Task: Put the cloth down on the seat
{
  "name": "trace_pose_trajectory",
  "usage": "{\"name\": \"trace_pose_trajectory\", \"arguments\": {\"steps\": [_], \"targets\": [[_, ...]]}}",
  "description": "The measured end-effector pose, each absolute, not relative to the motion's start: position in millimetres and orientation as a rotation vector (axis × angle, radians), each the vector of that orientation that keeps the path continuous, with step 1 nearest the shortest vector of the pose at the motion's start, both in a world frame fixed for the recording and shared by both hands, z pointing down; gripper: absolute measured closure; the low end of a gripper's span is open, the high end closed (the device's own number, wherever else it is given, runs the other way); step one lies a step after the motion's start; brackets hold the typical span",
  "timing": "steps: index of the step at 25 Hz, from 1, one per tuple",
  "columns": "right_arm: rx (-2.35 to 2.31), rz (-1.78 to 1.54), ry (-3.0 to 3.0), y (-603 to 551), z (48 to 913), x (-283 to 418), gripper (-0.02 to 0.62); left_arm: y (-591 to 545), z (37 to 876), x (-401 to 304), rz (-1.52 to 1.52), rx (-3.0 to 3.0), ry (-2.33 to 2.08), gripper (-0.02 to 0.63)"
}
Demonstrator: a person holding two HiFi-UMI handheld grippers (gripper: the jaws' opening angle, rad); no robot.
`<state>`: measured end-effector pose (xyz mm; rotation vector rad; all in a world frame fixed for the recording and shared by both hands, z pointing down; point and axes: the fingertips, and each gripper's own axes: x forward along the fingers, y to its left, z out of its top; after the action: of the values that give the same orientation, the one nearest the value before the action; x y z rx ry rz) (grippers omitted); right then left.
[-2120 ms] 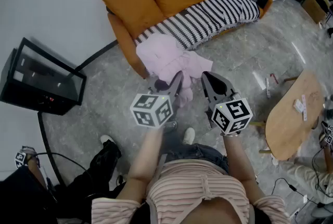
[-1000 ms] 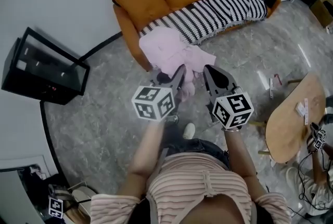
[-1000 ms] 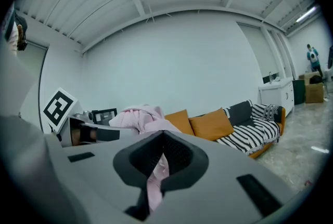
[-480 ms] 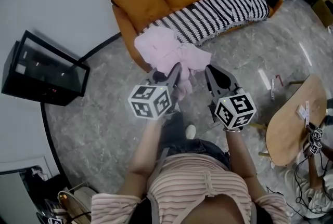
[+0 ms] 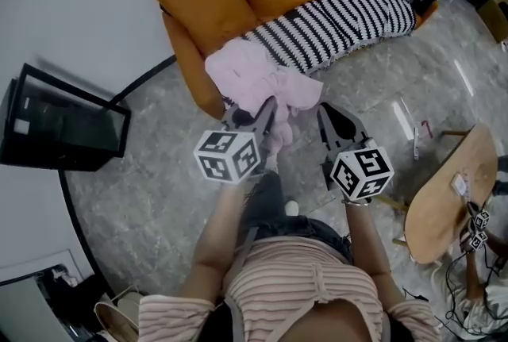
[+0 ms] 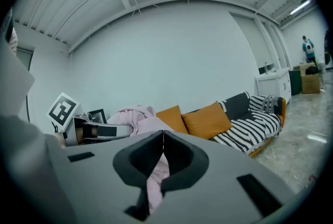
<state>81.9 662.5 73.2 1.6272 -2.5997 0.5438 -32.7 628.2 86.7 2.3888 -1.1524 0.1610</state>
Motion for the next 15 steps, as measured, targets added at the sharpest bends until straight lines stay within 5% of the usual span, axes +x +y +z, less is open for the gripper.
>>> {"name": "trace_pose_trajectory", "arguments": {"steps": [15], "targets": [[1.647,0.629,-2.539,478,84,51,0.586,447,96,-68,0.191,2.358,-1.113,0.494]]}}
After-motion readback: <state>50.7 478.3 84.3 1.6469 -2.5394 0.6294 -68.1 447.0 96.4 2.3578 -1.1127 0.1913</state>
